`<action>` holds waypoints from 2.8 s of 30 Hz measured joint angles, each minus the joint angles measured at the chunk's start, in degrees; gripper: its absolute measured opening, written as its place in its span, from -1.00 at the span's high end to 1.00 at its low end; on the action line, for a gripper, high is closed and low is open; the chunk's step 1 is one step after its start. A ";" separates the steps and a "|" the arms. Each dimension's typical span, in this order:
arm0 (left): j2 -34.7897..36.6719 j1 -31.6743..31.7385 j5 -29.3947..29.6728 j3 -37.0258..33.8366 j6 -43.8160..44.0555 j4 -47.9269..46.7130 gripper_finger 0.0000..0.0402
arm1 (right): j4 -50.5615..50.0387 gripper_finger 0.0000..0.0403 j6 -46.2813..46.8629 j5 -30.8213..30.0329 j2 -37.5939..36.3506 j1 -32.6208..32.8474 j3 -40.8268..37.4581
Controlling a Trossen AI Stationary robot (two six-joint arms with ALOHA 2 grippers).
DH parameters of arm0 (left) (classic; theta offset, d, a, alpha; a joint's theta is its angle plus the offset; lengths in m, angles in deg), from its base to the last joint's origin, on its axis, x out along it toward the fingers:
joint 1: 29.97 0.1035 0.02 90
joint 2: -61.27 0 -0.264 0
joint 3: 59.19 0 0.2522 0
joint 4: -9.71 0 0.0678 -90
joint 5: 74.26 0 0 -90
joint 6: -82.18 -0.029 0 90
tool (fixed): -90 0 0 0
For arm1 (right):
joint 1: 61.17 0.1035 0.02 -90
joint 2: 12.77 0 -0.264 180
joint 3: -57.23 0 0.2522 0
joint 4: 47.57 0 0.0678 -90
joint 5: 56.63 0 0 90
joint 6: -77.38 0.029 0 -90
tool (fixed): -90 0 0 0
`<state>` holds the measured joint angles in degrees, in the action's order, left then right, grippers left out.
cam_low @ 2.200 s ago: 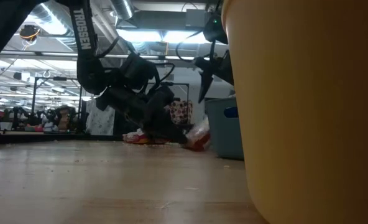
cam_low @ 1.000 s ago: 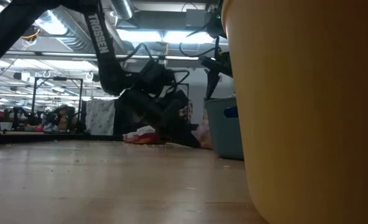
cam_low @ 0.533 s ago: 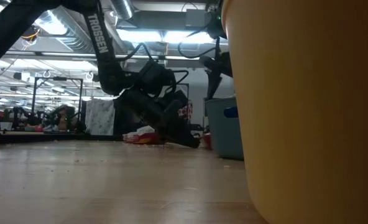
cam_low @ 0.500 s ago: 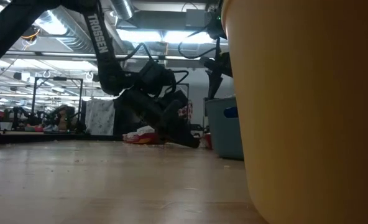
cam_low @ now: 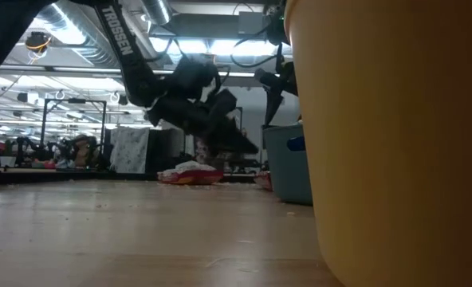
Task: Sort Maruchan noodles
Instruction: Put the right red noodle pack into the yellow bin
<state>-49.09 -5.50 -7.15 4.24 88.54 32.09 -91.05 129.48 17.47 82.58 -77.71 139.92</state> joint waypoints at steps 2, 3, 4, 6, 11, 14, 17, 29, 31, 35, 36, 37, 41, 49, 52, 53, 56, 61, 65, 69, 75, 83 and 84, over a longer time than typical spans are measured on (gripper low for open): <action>-0.77 -0.72 0.82 0.12 0.25 2.65 1.00 | -0.18 -0.48 0.06 0.00 0.00 0.00 0.00; -1.46 -1.05 1.15 0.19 0.40 3.02 1.00 | -0.17 -0.48 0.09 0.00 0.00 0.00 0.00; -2.12 -1.34 0.91 0.01 0.59 3.14 1.00 | -0.15 -0.48 0.09 0.00 0.00 0.00 0.00; -3.79 -2.25 0.91 0.35 0.60 4.39 1.00 | -0.25 -0.48 0.09 0.02 0.00 0.00 0.00; -6.15 -3.79 0.74 2.41 0.60 4.83 1.00 | -0.35 -0.48 0.19 0.04 0.00 0.00 0.00; -6.78 -4.20 0.85 3.61 0.48 4.81 1.00 | -0.36 -0.48 0.41 0.73 0.00 0.00 0.00; -7.46 -4.22 1.99 4.44 -1.27 5.26 1.00 | -0.39 -0.48 0.49 1.39 0.00 0.00 0.00; -10.31 -3.77 -1.09 5.82 0.05 -0.64 1.00 | -0.50 -0.48 1.44 1.99 0.00 0.00 0.00; -10.00 -3.21 -1.48 5.79 0.14 -2.35 1.00 | -0.50 -0.48 1.44 1.99 0.00 0.00 0.00; -9.40 -2.19 -2.12 5.68 0.49 -4.78 1.00 | -0.50 -0.48 1.44 1.95 0.00 0.00 0.00; -9.40 -1.96 -2.13 5.66 0.49 -4.85 1.00 | -0.50 -0.48 1.44 1.95 0.00 0.00 0.00; -9.42 -1.75 -2.09 5.64 0.58 -4.88 1.00 | -0.54 -0.48 1.44 1.95 0.00 0.00 0.00; -9.76 -1.44 0.22 5.49 -0.37 -8.31 1.00 | -0.54 -0.48 1.43 1.92 0.00 0.00 0.00; -9.59 -1.09 0.30 5.57 -2.03 -11.46 1.00 | -0.46 -0.48 1.42 1.84 0.00 0.00 0.00; -9.59 -0.98 0.18 5.56 -1.98 -11.56 1.00 | -0.45 -0.48 1.40 1.84 0.00 0.00 0.00; -9.60 -0.98 0.12 5.54 -1.99 -11.56 1.00 | -0.46 -0.48 1.40 1.83 0.00 0.00 0.00; -9.60 -0.98 0.14 5.53 -1.98 -11.56 1.00 | -0.46 -0.48 1.22 1.88 0.00 0.00 0.00; -9.62 -0.98 0.14 5.51 -2.00 -11.56 1.00 | -0.93 -0.48 1.21 1.92 0.00 0.00 0.00; -9.62 -0.98 0.21 5.51 -2.01 -12.15 1.00 | -4.57 -0.48 1.93 1.69 0.00 0.00 0.00; -8.54 -0.59 -1.08 5.44 -0.82 -13.87 1.00 | -7.74 -0.48 4.49 -0.06 0.00 0.00 0.00; -2.23 0.10 0.95 4.92 -3.83 -21.95 1.00 | -7.54 -0.48 4.61 -1.84 0.00 -0.14 0.00; 5.74 2.56 2.35 1.53 -7.88 -25.15 1.00 | -11.07 -0.48 6.45 -2.38 2.44 -2.93 0.02; 6.67 3.10 2.37 0.55 -7.60 -24.59 1.00 | -11.01 -0.48 6.49 -1.70 3.01 -3.29 0.02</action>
<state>-42.42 -2.40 -4.78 4.79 80.94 7.50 -102.07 135.96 15.77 85.58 -80.99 139.94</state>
